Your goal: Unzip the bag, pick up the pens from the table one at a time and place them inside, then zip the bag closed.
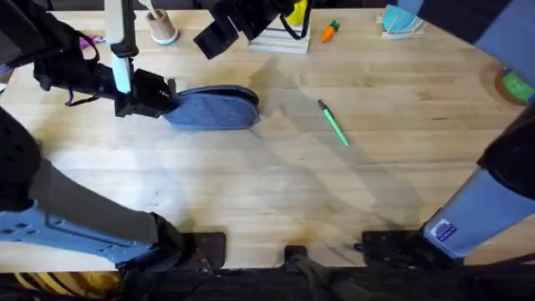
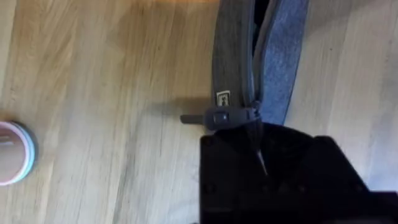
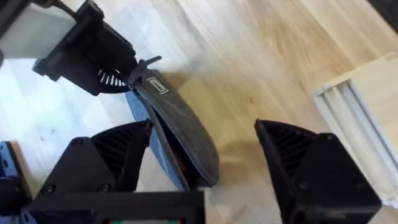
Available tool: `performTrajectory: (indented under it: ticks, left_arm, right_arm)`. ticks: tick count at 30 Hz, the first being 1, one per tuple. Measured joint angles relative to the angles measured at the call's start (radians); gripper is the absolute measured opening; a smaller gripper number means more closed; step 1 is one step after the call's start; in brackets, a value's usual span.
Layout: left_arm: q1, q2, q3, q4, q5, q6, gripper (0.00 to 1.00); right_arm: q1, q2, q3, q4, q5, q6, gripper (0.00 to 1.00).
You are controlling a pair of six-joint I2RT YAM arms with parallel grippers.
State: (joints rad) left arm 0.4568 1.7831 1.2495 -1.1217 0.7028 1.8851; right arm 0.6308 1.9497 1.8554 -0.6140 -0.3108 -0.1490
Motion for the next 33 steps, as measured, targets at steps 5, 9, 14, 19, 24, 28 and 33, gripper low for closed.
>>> performTrajectory:
  ticks: [5, 9, 14, 19, 24, 28, 33]
  left_arm:
    - [-0.006, 0.000, 0.000, -0.004, 0.018, 0.003, 0.698]
    - [-0.011, 0.000, 0.000, -0.007, 0.029, 0.000, 0.990]
    - [-0.011, 0.000, 0.000, -0.001, 0.027, 0.000, 0.992]
    - [0.011, -0.002, 0.019, -0.044, 0.026, 0.000, 0.993]
    - [0.084, -0.038, 0.098, -0.118, 0.022, 0.000, 0.993]
    - [0.151, -0.083, 0.165, -0.174, 0.023, 0.001, 0.993]
    - [0.207, -0.096, 0.185, -0.212, 0.023, 0.001, 0.993]
  right_arm:
    - [0.004, -0.008, 0.005, -0.001, 0.011, -0.023, 0.993]
    - [0.015, -0.008, 0.005, -0.005, 0.010, -0.041, 0.992]
    - [0.052, -0.008, 0.005, -0.016, -0.004, -0.087, 0.993]
    - [0.073, -0.008, 0.005, -0.017, -0.012, -0.109, 0.865]
    - [0.072, -0.008, 0.005, -0.044, -0.012, -0.153, 0.170]
    - [0.071, -0.001, 0.005, -0.109, -0.039, -0.265, 0.033]
    - [0.075, 0.041, 0.005, -0.129, -0.104, -0.391, 0.031]
